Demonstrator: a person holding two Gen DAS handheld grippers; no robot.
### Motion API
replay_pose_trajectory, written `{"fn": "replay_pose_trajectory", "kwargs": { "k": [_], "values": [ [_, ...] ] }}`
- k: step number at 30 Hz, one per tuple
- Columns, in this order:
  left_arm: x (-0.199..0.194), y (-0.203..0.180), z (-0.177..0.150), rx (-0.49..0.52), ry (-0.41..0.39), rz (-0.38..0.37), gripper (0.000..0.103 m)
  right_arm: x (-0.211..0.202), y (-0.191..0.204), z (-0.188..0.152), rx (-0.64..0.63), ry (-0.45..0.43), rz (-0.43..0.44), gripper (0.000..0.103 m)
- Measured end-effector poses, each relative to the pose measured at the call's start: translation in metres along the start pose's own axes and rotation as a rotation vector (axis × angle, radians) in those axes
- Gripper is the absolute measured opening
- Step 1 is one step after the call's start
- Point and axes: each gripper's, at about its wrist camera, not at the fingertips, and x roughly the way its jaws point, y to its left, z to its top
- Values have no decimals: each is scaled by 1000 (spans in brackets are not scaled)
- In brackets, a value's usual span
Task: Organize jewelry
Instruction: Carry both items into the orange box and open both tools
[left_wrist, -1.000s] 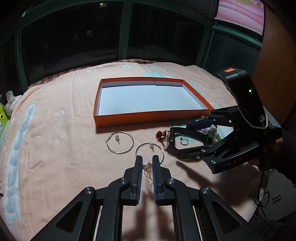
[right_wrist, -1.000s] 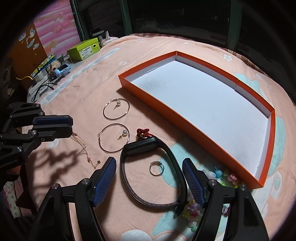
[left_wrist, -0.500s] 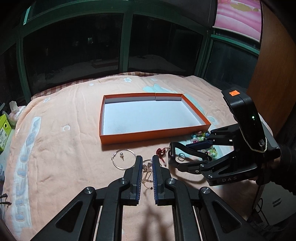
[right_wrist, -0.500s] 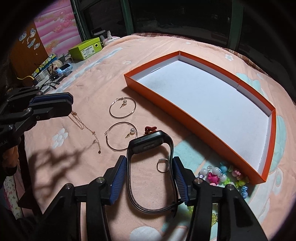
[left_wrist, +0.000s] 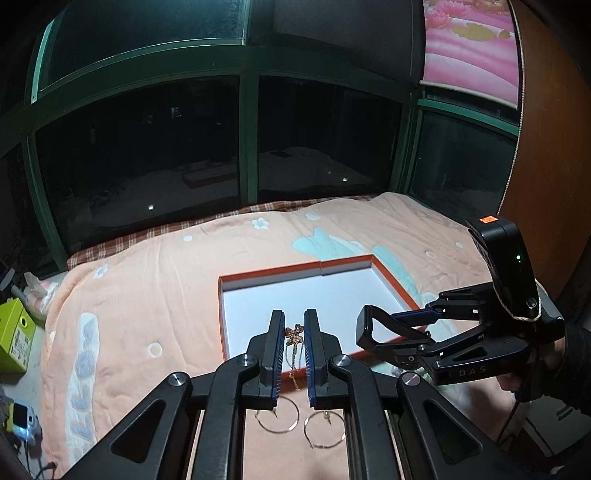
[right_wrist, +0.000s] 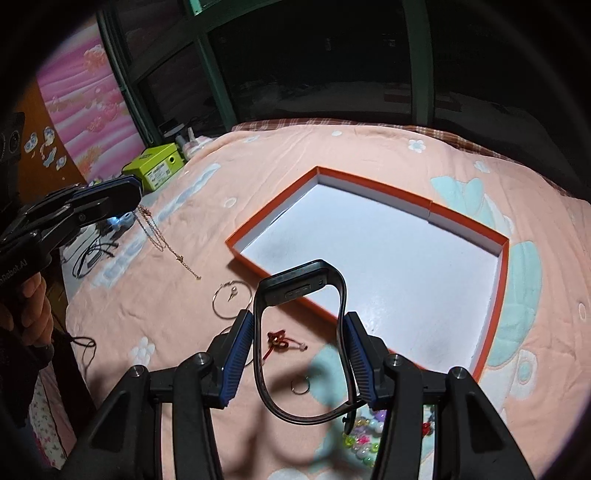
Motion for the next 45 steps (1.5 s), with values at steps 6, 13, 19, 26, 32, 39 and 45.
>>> {"fn": "replay_pose_trajectory", "kwargs": {
  "k": [6,13,19,26,32,39,45],
  "values": [
    [52,16,33,12,32,1,10,13,-25,25,96,-26,-24,55],
    [125,35,25,-6,129,8,10,42,-53,42,210,-10,-38,55],
    [173,45,-1,-20,219,16,11,73,-68,42,268,44,-51,55],
    [204,45,-21,-17,276,9,12,90,-72,42,286,74,-64,58],
    [218,46,-33,-32,337,15,12,97,-74,42,290,84,-84,63],
    [219,47,-41,-34,358,20,12,103,-70,44,244,108,-100,72],
    [210,48,-38,-39,350,5,12,97,-66,46,219,111,-104,74]
  ]
}}
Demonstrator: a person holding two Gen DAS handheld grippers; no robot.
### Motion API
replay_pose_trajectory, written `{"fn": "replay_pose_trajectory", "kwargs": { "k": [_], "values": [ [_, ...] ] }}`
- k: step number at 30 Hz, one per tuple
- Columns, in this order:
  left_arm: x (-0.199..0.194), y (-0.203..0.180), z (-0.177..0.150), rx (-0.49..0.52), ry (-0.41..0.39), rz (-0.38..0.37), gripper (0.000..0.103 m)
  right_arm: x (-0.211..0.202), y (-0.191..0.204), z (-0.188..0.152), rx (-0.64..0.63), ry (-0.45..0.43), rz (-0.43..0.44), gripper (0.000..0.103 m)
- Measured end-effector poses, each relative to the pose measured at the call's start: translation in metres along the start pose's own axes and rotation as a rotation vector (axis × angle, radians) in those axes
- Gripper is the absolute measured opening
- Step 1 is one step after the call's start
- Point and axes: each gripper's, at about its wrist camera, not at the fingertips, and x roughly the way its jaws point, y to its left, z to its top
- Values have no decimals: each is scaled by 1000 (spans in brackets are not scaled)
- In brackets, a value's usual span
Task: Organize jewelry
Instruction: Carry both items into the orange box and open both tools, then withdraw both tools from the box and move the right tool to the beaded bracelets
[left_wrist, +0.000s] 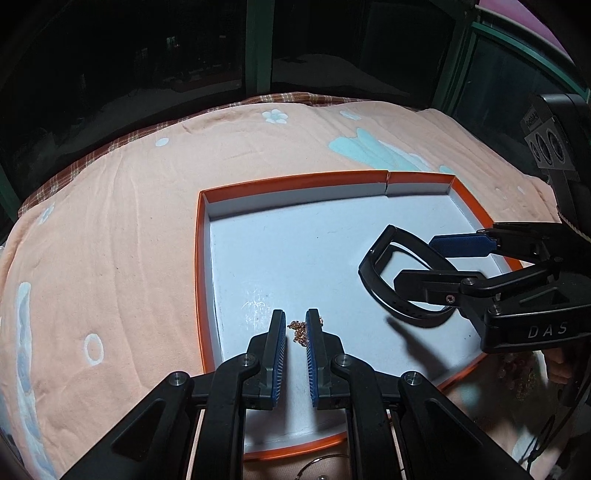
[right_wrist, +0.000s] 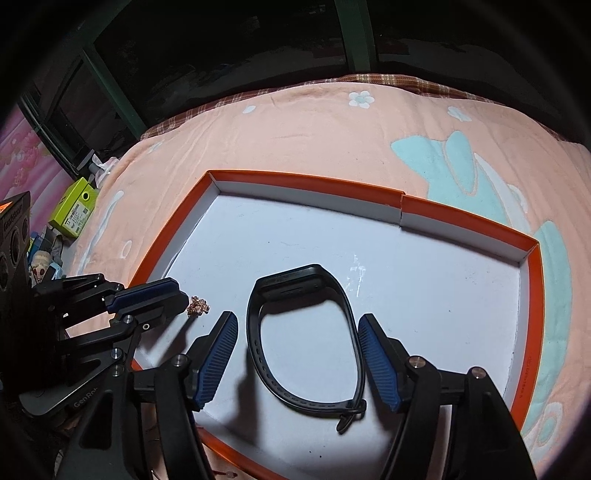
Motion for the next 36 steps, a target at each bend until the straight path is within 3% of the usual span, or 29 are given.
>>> {"fn": "replay_pose_trajectory", "kwargs": {
  "k": [13,15,17,18,23,36],
  "values": [
    [-66,-31,-20,-2,-75,-115,16,-63,6,-15,-8,-71,-16,75],
    [-80,-41,-28,10,-91,-133,28,-73,8,-20,-10,-78,-14,75],
    [-94,-52,-36,24,-121,-139,61,-82,11,-26,-20,-86,-14,75],
    [-102,-56,-40,27,-146,-135,63,-87,12,-30,-26,-93,-17,75],
    [-126,-68,-56,12,-168,-159,63,-107,13,-50,-32,-118,-25,75],
    [-151,-102,-104,50,-182,-112,63,-150,-23,-113,74,-160,-61,75]
  ]
}}
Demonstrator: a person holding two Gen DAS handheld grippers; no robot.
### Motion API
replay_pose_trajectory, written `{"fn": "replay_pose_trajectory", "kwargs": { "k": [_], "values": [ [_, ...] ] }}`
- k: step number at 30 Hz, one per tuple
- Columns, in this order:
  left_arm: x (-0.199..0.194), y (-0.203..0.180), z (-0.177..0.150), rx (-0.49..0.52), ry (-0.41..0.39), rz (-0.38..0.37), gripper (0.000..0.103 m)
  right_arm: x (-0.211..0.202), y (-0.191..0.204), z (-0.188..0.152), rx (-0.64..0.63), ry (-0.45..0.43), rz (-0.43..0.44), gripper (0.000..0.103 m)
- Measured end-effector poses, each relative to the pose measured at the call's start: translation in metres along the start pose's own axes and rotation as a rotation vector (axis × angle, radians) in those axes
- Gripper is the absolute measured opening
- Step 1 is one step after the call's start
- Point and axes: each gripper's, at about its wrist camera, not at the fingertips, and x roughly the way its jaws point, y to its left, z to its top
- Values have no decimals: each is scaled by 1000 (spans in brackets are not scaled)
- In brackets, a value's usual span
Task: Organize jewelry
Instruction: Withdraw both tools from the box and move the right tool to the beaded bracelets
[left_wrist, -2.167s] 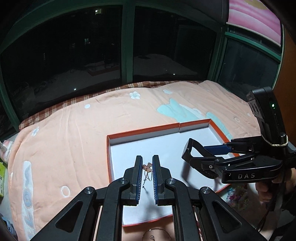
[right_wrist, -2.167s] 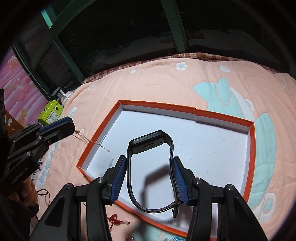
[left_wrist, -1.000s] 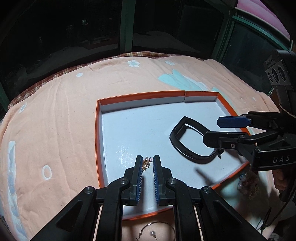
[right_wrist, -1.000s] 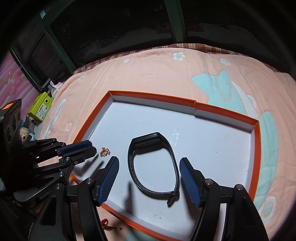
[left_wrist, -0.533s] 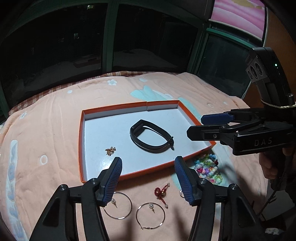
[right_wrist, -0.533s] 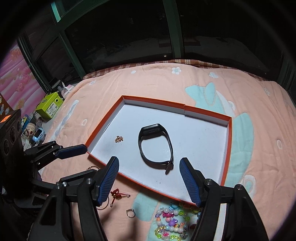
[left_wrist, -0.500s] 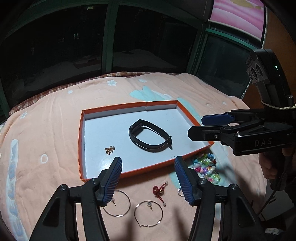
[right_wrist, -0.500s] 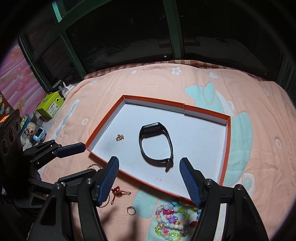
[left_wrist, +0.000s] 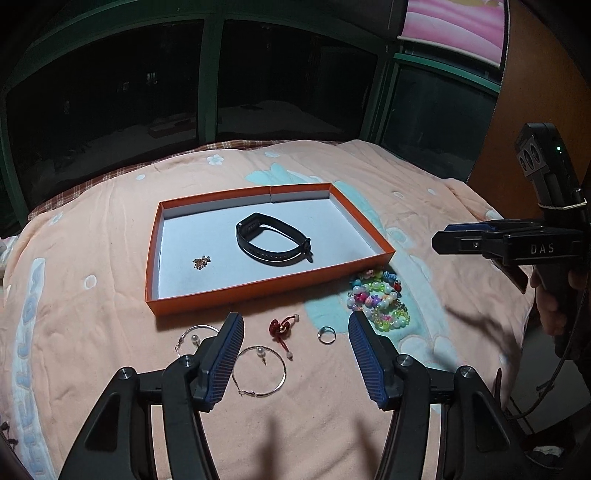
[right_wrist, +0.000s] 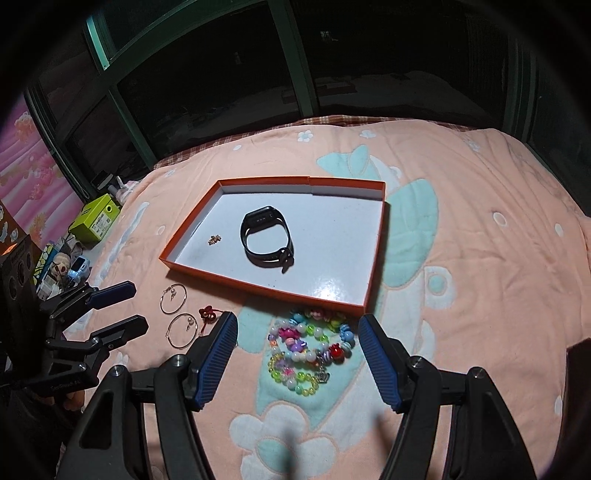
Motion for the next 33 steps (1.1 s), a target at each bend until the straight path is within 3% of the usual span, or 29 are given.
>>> {"fn": "replay_pose_trajectory", "kwargs": {
  "k": [12,16,21,26,33],
  "values": [
    [-11,2,1,-39,-26,7,63,-59,6,14,-61,-126,-42,74],
    [-13,3,-3,-33,-24,31,63,-43,-2,4,-60,-87,-63,73],
    [-13,4,-9,-11,-16,68,63,-11,-18,-19,-22,-4,-74,58],
    [-8,11,-11,-50,-11,68,63,10,-35,-33,32,44,-54,43],
    [5,19,-11,-82,11,73,63,40,-40,-30,52,74,-23,40]
  ]
}}
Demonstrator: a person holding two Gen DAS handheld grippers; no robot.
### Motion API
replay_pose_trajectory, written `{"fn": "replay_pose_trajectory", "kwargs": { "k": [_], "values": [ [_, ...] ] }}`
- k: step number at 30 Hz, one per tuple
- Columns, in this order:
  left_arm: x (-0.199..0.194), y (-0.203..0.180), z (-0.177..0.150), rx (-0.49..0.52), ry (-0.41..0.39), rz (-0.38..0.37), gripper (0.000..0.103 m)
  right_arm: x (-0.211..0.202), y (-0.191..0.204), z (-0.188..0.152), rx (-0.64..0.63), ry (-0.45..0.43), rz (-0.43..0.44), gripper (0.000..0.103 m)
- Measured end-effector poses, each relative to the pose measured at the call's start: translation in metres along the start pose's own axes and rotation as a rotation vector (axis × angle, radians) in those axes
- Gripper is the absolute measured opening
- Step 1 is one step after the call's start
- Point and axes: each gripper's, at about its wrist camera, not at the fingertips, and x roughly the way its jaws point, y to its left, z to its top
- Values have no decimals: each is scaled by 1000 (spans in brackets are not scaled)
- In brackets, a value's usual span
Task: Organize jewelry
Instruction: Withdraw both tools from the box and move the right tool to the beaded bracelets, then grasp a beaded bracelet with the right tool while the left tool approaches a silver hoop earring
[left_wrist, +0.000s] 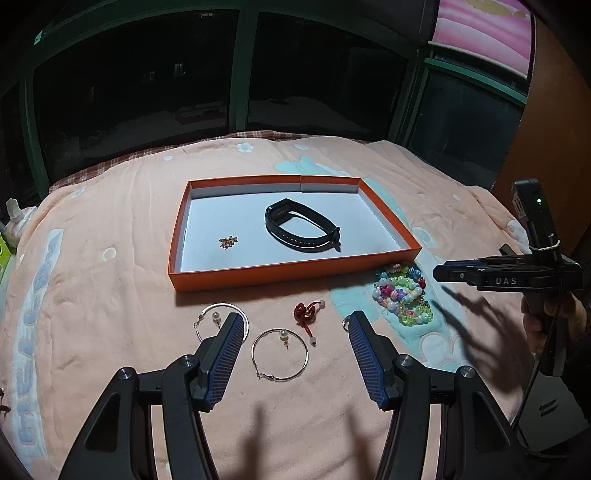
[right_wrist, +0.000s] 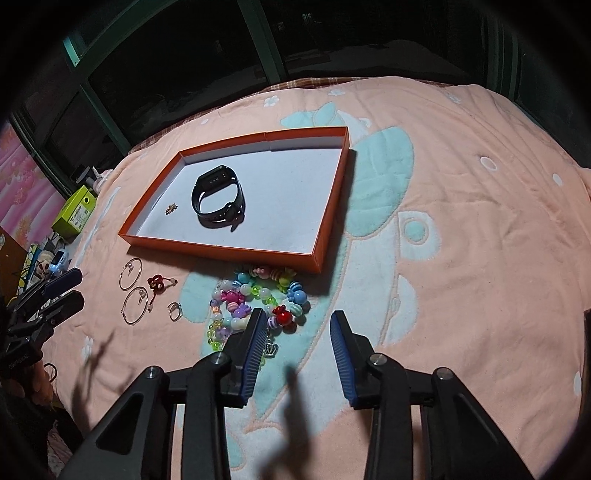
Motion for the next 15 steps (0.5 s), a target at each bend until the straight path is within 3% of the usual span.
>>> {"fn": "replay_pose_trajectory", "kwargs": {
  "k": [11,15],
  "values": [
    [16,8,5,-3,15,1,63,37,-5,13,-1,51,23,29],
    [22,8,4,-4,26,-2,63,40,-4,13,-14,47,16,19]
  ]
}}
